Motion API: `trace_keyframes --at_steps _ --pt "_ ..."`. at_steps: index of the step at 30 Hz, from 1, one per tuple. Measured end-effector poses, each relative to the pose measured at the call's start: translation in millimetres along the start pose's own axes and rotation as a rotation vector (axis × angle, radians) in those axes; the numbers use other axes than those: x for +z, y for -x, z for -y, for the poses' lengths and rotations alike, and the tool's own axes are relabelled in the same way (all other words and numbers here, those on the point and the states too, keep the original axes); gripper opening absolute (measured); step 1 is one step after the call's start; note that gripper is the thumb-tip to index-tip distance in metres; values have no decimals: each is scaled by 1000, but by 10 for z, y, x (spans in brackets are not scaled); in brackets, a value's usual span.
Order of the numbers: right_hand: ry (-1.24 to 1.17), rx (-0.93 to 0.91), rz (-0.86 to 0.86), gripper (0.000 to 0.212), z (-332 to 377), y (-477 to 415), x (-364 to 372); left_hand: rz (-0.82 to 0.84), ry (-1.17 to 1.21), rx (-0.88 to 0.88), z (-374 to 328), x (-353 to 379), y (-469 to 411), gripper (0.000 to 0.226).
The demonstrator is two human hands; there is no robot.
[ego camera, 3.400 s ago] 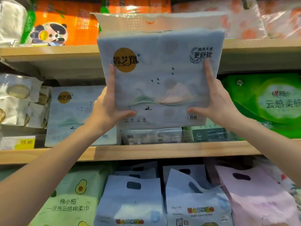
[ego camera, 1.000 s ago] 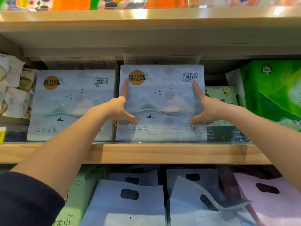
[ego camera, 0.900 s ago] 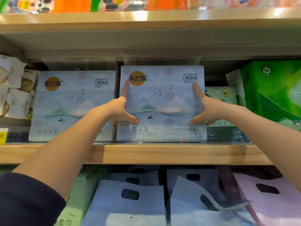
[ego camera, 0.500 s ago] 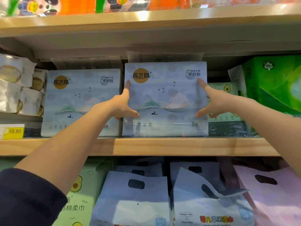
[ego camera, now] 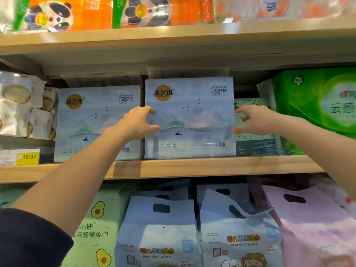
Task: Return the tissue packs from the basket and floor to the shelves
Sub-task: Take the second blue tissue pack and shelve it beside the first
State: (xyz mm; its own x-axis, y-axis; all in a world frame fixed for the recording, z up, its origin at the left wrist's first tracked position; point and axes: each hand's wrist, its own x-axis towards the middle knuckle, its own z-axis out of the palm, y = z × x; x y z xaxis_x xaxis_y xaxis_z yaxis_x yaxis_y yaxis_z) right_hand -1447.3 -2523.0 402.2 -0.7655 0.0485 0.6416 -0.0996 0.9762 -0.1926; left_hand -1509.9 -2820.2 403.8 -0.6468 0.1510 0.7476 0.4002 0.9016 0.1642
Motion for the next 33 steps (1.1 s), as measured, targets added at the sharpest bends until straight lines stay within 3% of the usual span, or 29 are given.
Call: trace_keyframes --at_steps 5,14,20,26,33 --pt "-7 -8 1 54 20 389 -201 -31 35 50 -192 -163 370 54" --pt "-83 -39 69 54 -204 1407 -513 75 84 27 -718 -570 1406 50" --pt "-190 -31 159 57 -553 2425 -201 244 184 7 -949 -144 2549 50" --pt "-334 48 384 56 -810 3593 356 467 220 -60 -1035 421 3828 49" --pt "-299 131 561 58 -1087 4793 1048 675 220 -103 -880 974 5310 53"
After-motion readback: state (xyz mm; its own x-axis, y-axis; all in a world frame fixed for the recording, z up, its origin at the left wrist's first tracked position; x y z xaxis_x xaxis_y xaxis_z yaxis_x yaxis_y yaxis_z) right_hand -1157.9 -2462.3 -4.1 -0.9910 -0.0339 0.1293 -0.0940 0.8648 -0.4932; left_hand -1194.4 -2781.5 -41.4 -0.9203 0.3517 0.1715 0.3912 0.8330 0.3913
